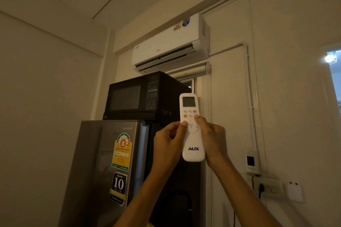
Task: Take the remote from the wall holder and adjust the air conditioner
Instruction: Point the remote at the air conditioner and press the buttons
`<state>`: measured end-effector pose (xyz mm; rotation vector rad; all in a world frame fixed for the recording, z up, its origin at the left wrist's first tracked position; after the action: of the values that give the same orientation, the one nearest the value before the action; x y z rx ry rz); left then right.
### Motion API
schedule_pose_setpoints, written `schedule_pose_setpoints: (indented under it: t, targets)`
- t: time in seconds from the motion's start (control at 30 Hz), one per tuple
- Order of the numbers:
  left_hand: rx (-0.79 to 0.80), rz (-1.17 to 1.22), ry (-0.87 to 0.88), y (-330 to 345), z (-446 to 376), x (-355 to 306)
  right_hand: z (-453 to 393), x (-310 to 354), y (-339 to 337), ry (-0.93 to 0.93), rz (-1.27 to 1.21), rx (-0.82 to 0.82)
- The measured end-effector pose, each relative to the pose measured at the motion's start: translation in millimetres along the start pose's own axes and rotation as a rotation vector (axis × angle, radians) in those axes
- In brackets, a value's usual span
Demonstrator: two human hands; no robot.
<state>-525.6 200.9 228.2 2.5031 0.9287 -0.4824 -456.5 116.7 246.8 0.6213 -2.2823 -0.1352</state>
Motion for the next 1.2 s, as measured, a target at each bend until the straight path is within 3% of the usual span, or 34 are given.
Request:
schedule_pose_setpoints:
  t: [1.2]
  targets:
    - [0.001, 0.042, -0.024, 11, -3, -13, -6, 23, -3, -0.015, 0.008, -0.028]
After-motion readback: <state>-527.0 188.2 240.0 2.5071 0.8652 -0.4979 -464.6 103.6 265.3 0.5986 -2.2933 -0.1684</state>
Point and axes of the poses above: each hand's wrist, its own z-axis away from the middle knuckle, its own y-axis out of the palm, x = y × z, the point moved 1 cm from there along -z, towards the middle knuckle, and after that the axes turned 10 degrees about -x, right-handed, at the moved point
